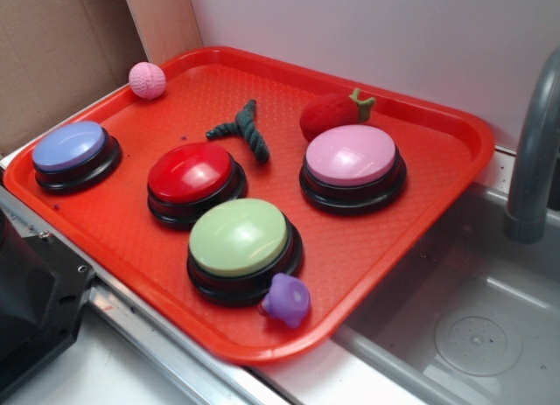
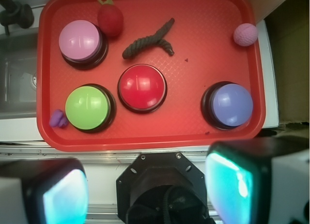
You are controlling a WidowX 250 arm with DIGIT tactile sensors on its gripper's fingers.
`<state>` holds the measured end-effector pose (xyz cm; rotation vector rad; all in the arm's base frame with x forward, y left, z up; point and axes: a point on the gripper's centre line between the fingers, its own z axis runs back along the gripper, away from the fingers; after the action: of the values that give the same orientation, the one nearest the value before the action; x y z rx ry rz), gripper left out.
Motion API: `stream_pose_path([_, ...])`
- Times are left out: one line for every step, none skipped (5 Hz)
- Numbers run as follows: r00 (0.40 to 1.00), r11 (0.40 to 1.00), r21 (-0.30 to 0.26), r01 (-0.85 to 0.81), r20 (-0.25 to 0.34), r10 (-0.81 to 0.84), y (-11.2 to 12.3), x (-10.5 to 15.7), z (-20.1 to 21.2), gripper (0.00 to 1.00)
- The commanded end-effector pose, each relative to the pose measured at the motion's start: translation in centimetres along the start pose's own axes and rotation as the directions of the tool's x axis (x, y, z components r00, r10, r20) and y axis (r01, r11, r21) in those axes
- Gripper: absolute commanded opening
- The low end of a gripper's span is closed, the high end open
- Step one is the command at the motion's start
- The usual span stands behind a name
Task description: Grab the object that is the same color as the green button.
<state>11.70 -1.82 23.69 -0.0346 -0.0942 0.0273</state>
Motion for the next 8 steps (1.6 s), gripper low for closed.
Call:
stream_pose_path([1.0,1.0,0.0,0.0,0.0,0.0,0.0,0.0,0.0,1.0])
stream_pose_path([0.996,1.0,0.01,-0.016,-0.084,0.017,-1.4,4.6,-4.0,1.0])
stream_pose_path([0.993,0.994,-0.012,-0.113,-0.044,0.112,-3.8,9.5,-7.3,1.0])
stream_pose_path([0.95,0.953,0.004,-0.303,-0.076,0.303,-3.7,14.3,-10.2,1.0])
stream_pose_path([0.859,0.862,0.028,-0.505,-0.074,0.506,0.0,15.2,-13.0,1.0])
stream_pose_path([0.809,0.81,0.013,-0.586,-0.043,0.586,3.6,15.5,-15.1,1.0])
stream_pose_path([0.762,0.765,0.019,-0.643,-0.075,0.643,5.6,14.1,-16.8,1.0])
stream_pose_path([0.742,0.743,-0.035,-0.669,-0.096,0.663,5.0,13.3,-19.0,1.0])
